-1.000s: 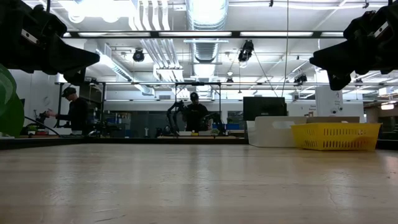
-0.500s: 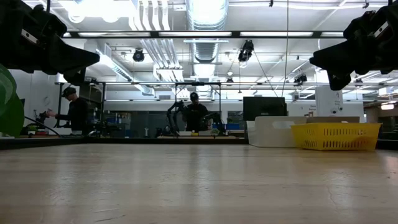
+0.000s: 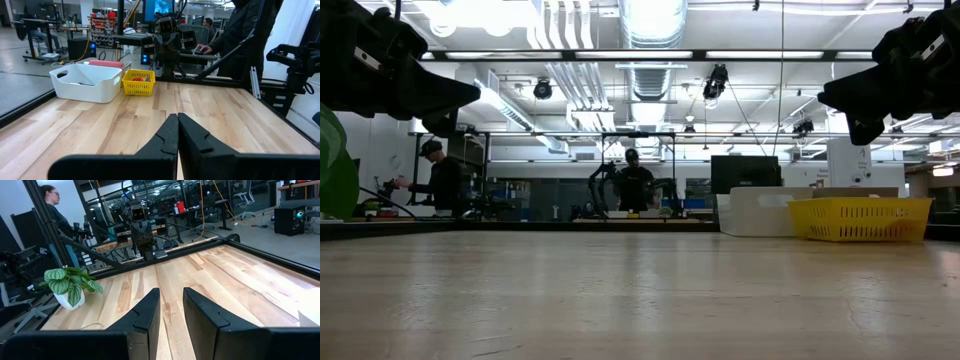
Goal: Pick & Place Paint Supplies
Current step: Return to Home Position
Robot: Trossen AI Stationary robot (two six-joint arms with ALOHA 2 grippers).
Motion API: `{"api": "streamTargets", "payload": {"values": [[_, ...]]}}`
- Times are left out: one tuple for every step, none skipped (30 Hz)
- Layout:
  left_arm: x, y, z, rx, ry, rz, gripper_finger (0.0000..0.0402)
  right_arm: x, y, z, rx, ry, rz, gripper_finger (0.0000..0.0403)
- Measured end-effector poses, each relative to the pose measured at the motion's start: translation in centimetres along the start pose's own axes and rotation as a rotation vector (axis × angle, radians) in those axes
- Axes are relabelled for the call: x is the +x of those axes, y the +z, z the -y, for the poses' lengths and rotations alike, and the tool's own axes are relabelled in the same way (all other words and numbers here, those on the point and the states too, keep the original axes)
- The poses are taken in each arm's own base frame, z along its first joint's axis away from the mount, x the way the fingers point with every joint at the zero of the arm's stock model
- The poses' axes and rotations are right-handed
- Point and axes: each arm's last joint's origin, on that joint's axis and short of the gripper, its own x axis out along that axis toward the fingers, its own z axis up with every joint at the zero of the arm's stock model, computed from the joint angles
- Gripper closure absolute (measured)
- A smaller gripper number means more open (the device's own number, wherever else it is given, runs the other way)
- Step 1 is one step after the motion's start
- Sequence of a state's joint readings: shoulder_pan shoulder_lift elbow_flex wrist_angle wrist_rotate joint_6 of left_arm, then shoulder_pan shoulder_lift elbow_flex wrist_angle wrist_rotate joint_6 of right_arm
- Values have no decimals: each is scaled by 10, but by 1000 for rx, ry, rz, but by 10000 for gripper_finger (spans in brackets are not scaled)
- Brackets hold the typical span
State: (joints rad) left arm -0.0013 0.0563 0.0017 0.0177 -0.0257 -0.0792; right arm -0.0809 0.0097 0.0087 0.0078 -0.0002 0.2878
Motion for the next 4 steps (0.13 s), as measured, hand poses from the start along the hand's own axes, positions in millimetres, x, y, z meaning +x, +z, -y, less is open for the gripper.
{"api": "streamTargets", "payload": {"values": [[0,0,0,0,0,0,399,0,0,0,0,0,0,319],[0,0,0,0,0,0,399,0,0,0,0,0,0,319],[0,0,0,0,0,0,399,0,0,0,0,0,0,319],[0,0,0,0,0,0,399,0,0,0,0,0,0,319]]}}
